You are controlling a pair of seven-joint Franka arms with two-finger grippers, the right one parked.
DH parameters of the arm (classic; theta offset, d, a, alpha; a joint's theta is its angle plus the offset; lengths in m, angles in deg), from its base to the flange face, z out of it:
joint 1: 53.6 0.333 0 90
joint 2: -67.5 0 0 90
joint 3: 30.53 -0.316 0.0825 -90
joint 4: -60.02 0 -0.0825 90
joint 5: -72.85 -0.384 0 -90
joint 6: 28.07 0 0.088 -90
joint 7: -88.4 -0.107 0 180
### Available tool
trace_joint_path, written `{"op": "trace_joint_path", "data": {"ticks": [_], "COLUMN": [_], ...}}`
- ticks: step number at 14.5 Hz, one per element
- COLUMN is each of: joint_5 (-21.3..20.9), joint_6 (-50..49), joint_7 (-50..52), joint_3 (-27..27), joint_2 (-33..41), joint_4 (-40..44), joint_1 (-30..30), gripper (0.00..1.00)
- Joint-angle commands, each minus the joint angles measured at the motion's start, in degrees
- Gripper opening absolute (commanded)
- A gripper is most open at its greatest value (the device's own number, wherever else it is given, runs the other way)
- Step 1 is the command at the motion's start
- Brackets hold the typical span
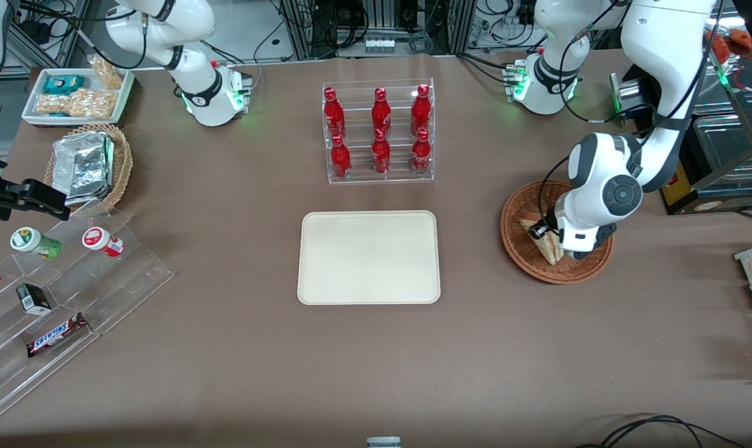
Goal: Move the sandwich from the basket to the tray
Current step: 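Lower the left gripper onto the wrapped sandwich and close on it, then lift the sandwich and carry it over the cream tray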
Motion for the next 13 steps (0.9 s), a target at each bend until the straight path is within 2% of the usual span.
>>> {"op": "trace_joint_path", "data": {"ticks": [1, 3, 5, 7, 10, 13], "joint_5": [0.4, 0.4, -0.3, -0.2, -2.3, -5.0], "joint_6": [-4.3, -12.2, -18.5, -18.3, -18.4, -18.4], "joint_7": [-2.5, -3.1, -2.4, -2.1, -1.3, 5.5], "joint_3": [-0.1, 0.2, 1.2, 1.7, 1.5, 1.5], "joint_2": [3.8, 4.1, 3.4, 1.6, -6.7, -13.5], "joint_4": [2.2, 9.1, 15.9, 19.3, 28.6, 36.5], "joint_1": [0.2, -0.5, -4.2, -8.8, -19.0, -25.6], "gripper": [0.09, 0.09, 0.11, 0.11, 0.11, 0.13]}}
